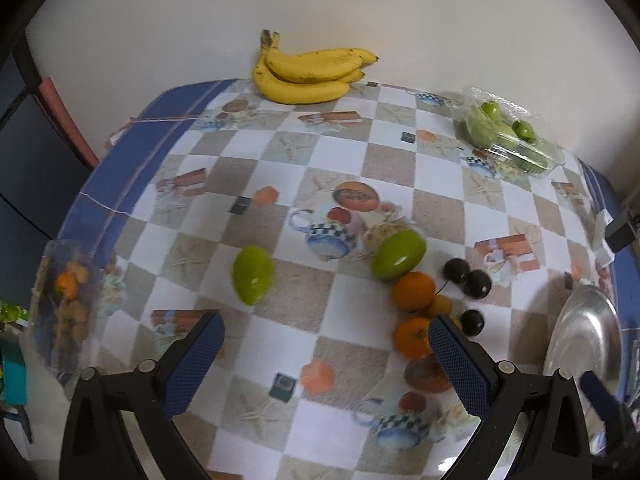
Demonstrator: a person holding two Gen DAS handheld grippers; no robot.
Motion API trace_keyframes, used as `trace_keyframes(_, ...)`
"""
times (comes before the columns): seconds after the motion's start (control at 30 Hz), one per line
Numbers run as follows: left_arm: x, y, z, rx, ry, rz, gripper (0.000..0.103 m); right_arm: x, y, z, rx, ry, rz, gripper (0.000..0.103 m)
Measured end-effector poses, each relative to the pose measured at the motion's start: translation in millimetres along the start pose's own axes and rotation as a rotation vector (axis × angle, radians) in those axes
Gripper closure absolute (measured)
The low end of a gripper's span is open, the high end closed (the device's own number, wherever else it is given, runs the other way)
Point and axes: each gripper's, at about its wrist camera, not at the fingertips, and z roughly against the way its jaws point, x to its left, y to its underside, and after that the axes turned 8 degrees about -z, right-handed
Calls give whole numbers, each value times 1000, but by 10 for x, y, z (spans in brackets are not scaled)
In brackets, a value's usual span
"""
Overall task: Organize fruits
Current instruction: 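Grasp the large orange with the right tool while the left tool grasps a stemmed tangerine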
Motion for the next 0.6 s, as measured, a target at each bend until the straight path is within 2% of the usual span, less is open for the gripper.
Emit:
trace_keyframes(0.3, -159, -216, -296, 53, 68, 7, 0, 111, -167, -326, 56, -10, 17, 0)
trace_keyframes(0.5, -88, -159, -439, 91, 88, 38, 0, 100, -164, -505, 105, -38, 3, 0)
trace_keyframes(0.6, -69, -114, -484, 106, 133, 70, 0, 109, -118, -576, 132, -58, -3, 0)
